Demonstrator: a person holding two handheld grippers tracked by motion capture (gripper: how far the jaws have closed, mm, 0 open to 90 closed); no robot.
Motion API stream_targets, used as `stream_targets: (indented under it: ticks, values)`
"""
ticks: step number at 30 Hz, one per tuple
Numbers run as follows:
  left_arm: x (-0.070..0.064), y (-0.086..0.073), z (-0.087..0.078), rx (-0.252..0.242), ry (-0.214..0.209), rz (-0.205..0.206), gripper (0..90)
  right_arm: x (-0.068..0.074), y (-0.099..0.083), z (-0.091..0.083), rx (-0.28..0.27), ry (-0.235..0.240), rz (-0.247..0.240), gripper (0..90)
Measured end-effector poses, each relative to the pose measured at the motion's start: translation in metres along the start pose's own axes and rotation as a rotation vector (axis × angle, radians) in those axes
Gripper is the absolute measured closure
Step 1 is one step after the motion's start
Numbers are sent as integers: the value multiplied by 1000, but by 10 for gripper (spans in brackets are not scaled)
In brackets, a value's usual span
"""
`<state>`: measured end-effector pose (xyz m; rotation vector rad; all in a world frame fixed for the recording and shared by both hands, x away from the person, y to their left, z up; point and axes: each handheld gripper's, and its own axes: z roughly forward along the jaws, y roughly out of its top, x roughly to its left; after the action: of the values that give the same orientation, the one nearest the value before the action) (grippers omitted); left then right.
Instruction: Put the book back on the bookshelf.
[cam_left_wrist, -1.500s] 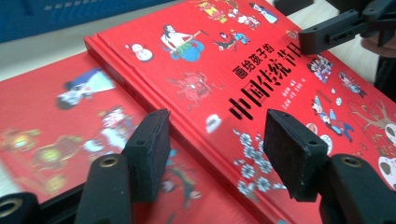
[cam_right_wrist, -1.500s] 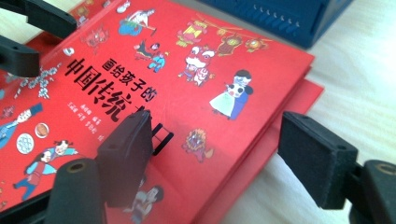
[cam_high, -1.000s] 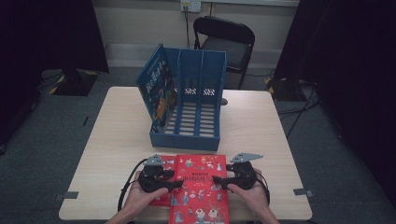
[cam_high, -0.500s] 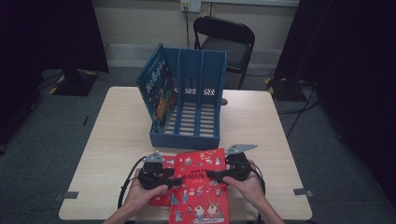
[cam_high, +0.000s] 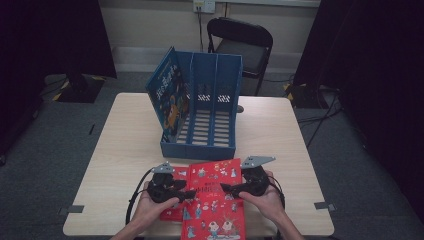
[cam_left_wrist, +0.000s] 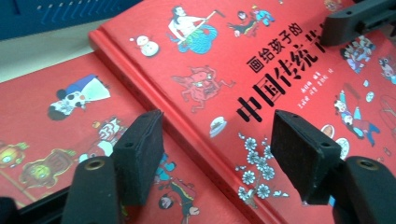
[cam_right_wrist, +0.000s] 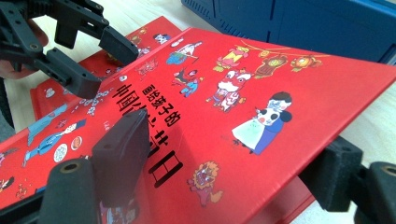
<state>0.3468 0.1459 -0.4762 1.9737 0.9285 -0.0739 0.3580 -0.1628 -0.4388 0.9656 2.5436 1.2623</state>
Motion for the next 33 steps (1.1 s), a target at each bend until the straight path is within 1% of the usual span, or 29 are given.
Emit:
stream_targets:
  ticks: [1,4,5,6,7,8,9,10,12,13,14,15,16,17,21,25,28,30,32,33]
  values:
    - [1,0,0,-2,0,-7,314,1,0,-1,-3,1,-5,241]
    - [3,0,-1,-5,-14,-16,302,3,0,-2,-1,2,-26,242]
    - [3,0,-1,-3,-21,-18,285,5,1,-4,-4,11,-43,242]
    - [3,0,0,-3,-21,-19,285,5,1,-4,-4,11,-43,242]
    - [3,0,0,-4,-22,-18,275,8,0,-4,1,19,-63,242]
    - [2,0,0,-6,-24,-24,275,8,0,-4,1,19,-63,242]
    - [3,0,0,-4,-27,-31,253,10,0,-5,1,24,-73,242]
    - [3,0,0,-12,-30,-45,245,11,0,-5,-1,18,-84,244]
    - [4,0,0,-15,-42,-46,251,13,-2,-7,8,21,-98,247]
    - [4,0,0,-18,-57,-58,229,14,-2,-6,11,23,-108,248]
    - [4,0,1,-15,-63,-58,236,15,-3,-6,8,24,-121,248]
    - [4,0,1,-11,-79,-64,274,16,-3,-6,17,30,-119,247]
    - [3,0,1,-8,-77,-67,298,16,-4,-5,23,28,-113,245]
    - [4,0,1,-6,-79,-66,303,15,-5,-5,20,30,-100,244]
    - [8,2,0,10,-102,-88,335,15,-5,-4,22,30,-97,246]
    - [8,5,0,29,-101,-104,342,14,-3,-2,23,27,-81,260]
    - [9,7,-2,24,-114,-112,359,15,0,-2,4,13,-79,278]
    - [9,8,-4,13,-109,-117,366,16,4,-2,-2,5,-79,283]
    - [9,9,-6,4,-106,-114,378,16,5,-2,-10,-2,-80,287]
    - [10,10,-8,-7,-110,-126,391,16,7,-2,-17,-8,-73,288]
